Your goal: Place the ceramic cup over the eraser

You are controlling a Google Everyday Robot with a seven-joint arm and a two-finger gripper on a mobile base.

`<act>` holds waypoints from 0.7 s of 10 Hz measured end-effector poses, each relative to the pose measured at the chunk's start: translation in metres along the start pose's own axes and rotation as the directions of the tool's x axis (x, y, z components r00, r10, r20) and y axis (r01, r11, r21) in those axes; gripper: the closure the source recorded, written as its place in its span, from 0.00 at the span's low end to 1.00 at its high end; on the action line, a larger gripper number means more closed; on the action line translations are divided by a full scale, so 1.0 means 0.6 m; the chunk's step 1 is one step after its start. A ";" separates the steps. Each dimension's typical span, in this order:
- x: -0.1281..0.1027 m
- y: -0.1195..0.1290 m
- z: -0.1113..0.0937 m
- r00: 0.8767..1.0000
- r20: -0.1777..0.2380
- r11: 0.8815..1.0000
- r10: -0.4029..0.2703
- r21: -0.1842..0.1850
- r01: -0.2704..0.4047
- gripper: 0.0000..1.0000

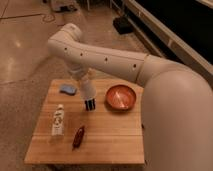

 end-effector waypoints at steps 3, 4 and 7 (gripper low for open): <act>0.006 0.004 0.024 1.000 -0.008 1.000 0.014 0.015 -0.014 0.86; 0.010 0.004 0.034 1.000 -0.006 1.000 0.016 0.019 -0.015 0.86; 0.026 -0.002 0.065 1.000 -0.003 1.000 0.012 0.016 -0.012 0.86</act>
